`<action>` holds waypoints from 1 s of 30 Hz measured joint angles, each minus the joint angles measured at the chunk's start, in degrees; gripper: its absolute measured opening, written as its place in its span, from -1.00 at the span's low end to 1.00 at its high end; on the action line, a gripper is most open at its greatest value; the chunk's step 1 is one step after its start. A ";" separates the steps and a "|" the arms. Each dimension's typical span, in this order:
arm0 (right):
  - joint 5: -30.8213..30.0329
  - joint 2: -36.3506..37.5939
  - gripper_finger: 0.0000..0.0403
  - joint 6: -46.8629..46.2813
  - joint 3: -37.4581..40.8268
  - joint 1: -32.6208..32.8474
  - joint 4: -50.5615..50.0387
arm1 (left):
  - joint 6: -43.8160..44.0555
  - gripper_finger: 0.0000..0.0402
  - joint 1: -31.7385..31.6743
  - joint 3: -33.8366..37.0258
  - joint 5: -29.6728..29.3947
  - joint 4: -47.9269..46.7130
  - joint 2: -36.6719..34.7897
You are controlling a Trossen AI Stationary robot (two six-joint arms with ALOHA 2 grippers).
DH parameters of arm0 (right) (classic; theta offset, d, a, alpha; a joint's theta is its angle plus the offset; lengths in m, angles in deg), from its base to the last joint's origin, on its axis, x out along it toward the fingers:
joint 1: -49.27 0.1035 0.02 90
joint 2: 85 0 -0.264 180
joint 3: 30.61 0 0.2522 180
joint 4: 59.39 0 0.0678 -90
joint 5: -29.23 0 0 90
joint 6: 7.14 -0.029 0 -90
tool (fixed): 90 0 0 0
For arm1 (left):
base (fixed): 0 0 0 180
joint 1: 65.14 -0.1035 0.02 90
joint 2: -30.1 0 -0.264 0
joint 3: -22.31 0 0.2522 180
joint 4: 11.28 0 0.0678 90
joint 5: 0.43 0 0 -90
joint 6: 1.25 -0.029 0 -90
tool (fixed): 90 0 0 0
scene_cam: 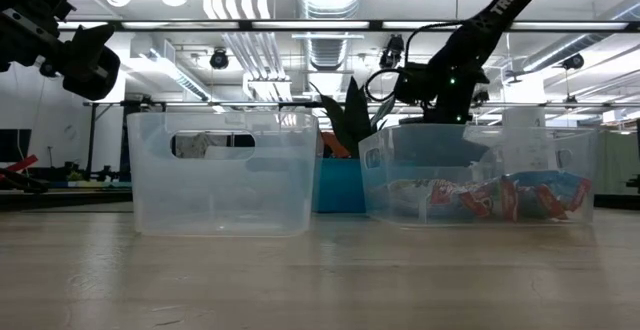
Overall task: Pick and place Granola Bars by type
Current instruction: Put the blue granola bar into the left transparent bin
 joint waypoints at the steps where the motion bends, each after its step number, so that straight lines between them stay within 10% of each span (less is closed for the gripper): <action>1: 0.07 -0.36 0.08 0.00 0.09 0.01 0.50 | 0.01 0.25 -0.02 -0.02 0.00 0.00 0.00; 13: 0.37 -3.80 0.01 -3.03 0.14 -0.01 1.90 | 0.02 0.25 -0.01 -0.01 0.00 0.00 0.01; 25: -0.43 -1.58 -0.86 -3.48 0.10 0.06 1.55 | 0.00 0.25 -0.02 -0.01 0.00 -0.02 0.02; 30: -0.45 0.70 -0.90 -5.79 -0.08 0.07 -0.95 | 0.00 0.25 0.00 -0.02 0.00 -0.02 -0.01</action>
